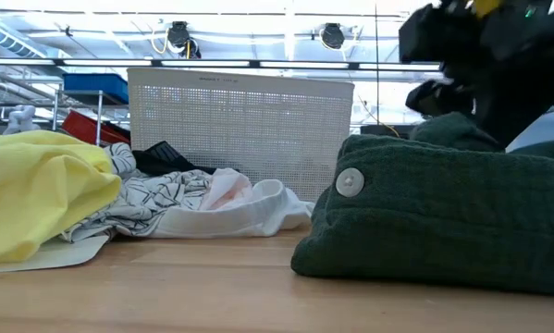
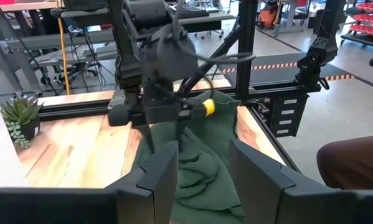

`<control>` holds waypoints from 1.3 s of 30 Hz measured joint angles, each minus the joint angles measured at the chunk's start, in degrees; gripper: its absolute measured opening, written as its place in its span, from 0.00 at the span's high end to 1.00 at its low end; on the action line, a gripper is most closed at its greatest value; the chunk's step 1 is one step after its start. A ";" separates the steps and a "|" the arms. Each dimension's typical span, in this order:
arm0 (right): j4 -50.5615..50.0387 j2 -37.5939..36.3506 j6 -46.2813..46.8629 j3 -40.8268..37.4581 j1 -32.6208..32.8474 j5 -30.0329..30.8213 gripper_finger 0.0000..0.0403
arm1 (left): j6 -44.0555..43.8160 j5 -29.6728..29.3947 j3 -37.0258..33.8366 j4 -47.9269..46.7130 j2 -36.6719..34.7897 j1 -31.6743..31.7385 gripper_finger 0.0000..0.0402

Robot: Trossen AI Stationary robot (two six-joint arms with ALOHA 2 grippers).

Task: Fold laundry
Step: Fold the green polo shirt

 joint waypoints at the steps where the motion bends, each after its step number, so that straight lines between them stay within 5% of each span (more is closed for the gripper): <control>1: 0.71 0.00 -0.07 -0.75 -0.41 0.48 0.48 | -0.01 0.02 0.00 -0.01 0.00 0.00 0.62; 8: 1.79 0.02 -1.04 -2.32 -1.93 -0.87 0.48 | 0.02 0.02 0.00 -0.09 0.00 0.00 0.62; 15: -0.68 0.02 -2.16 5.76 -2.03 0.59 0.48 | 0.40 0.02 0.00 -0.48 0.00 0.00 0.62; 21: -2.95 -0.02 1.58 9.26 -0.60 -10.19 0.48 | 0.42 0.00 0.00 -0.48 0.00 0.00 0.62; 25: -4.40 0.00 3.00 7.78 0.94 -11.46 0.48 | 0.46 0.00 0.00 -0.55 0.00 0.00 0.62; 32: -4.46 0.00 4.50 4.17 1.14 -8.42 0.48 | 0.52 0.00 0.00 -0.55 0.00 0.00 0.62; 39: -2.27 0.00 3.64 -0.45 0.40 2.15 0.48 | 0.50 -0.02 0.00 -0.50 0.00 0.00 0.62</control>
